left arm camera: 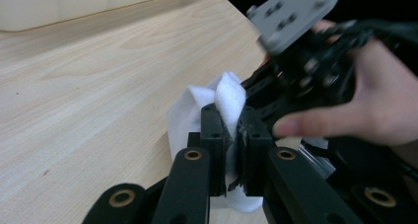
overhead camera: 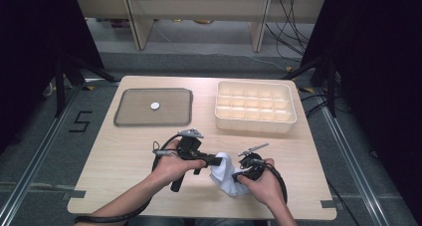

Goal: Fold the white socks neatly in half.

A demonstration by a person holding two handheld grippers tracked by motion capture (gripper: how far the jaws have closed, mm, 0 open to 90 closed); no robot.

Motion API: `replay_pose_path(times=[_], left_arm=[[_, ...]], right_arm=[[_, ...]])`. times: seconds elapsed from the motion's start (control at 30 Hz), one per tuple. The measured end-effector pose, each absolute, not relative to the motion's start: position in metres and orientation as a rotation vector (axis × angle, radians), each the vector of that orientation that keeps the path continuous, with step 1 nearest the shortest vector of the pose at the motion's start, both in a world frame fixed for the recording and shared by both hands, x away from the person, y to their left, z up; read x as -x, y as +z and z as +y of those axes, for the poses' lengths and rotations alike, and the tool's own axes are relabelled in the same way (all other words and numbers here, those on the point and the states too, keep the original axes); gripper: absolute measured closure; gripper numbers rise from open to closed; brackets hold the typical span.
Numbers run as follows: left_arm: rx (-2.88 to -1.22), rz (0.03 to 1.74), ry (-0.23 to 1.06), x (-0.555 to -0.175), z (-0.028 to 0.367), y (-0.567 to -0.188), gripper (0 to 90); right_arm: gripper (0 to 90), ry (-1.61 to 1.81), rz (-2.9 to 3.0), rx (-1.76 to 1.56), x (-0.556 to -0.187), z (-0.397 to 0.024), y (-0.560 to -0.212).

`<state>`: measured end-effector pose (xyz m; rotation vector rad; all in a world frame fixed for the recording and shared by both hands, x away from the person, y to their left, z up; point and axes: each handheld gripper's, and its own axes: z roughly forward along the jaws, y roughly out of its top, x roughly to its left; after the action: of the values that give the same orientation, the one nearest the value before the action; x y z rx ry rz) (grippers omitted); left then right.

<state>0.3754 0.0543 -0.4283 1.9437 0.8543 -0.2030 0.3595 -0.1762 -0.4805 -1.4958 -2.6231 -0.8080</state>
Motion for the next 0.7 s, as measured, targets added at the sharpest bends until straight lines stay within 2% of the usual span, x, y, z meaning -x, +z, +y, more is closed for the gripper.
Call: replay_pose_path(times=[0.07,0.17,0.37,0.7], left_arm=[[-1.944,0.855,-0.204,-0.376,0.055,-0.428,83.6],[-1.944,0.854,-0.202,-0.376,0.055,-0.427,83.6],[-1.942,0.848,-0.202,-0.376,0.052,-0.427,83.6],[-1.949,0.846,-0.213,-0.375,0.047,-0.427,83.4]], right_arm=[[83.4,-0.834,-2.616,1.524,-0.359,-0.182,-0.476],[84.0,-0.917,-2.617,1.649,-0.36,-0.218,-0.455],[85.0,-0.747,-2.571,1.909,-0.354,-0.271,-0.453],[83.2,-0.667,-2.541,1.891,-0.346,-0.276,-0.477]])
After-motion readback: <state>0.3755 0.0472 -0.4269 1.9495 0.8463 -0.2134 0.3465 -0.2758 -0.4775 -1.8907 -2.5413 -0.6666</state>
